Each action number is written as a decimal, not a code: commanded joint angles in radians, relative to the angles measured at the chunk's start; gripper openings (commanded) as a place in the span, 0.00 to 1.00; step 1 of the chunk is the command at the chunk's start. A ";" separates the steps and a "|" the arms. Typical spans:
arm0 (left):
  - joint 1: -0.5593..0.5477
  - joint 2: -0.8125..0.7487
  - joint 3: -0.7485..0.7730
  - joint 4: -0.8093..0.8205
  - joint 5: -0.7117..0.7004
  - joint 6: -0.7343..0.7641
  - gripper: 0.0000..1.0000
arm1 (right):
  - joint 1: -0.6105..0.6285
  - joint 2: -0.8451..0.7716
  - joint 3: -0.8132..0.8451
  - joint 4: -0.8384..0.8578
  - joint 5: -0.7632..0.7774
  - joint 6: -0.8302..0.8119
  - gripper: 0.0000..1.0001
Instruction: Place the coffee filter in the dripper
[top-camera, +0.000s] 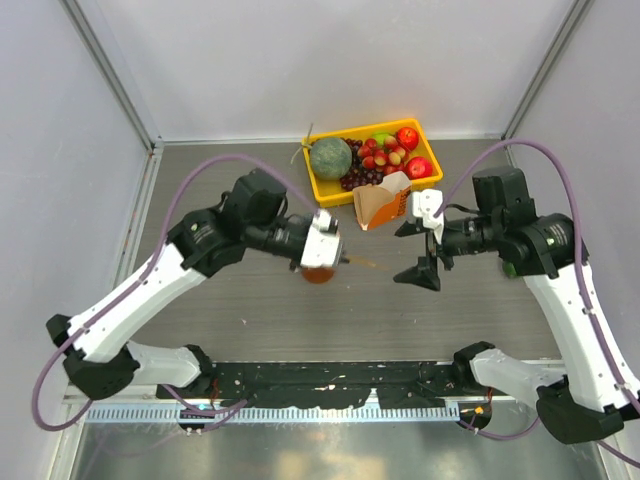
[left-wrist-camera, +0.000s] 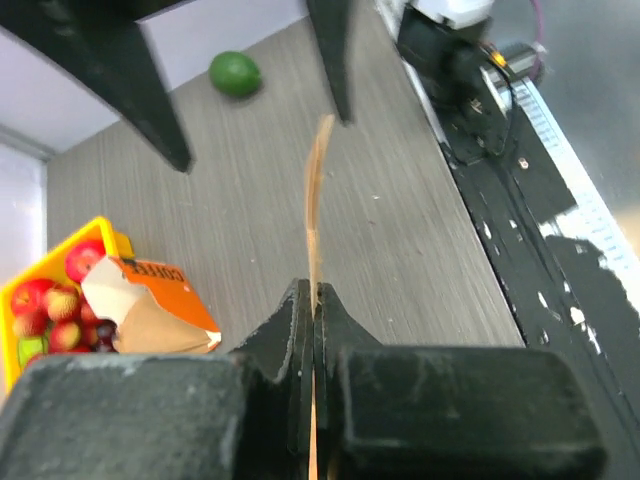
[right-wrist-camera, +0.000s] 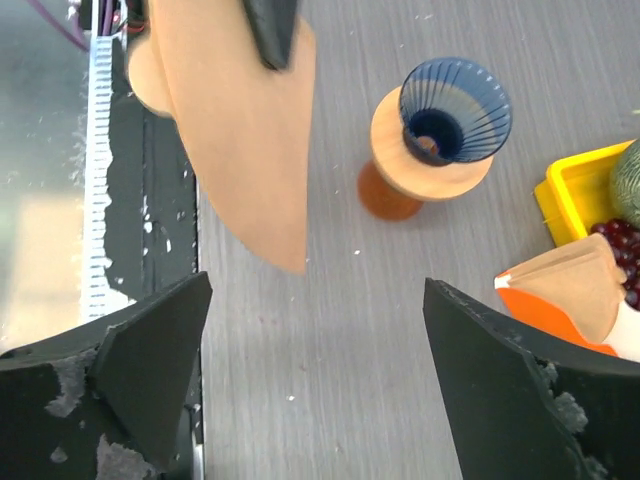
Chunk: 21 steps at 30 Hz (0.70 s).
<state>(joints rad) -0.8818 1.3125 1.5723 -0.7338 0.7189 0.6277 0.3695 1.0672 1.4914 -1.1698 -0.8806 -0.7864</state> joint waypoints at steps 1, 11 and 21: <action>-0.109 -0.152 -0.144 -0.133 -0.054 0.421 0.00 | 0.003 -0.084 0.009 -0.152 0.006 -0.088 0.99; -0.408 -0.464 -0.555 0.071 -0.193 1.296 0.00 | 0.049 -0.055 -0.106 -0.220 -0.247 -0.028 0.95; -0.477 -0.384 -0.459 -0.016 -0.177 1.589 0.00 | 0.310 -0.076 -0.247 0.116 -0.196 0.309 0.96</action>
<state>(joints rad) -1.3441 0.9176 1.0668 -0.7490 0.5232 1.9278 0.6289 1.0187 1.2469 -1.1984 -1.0569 -0.6163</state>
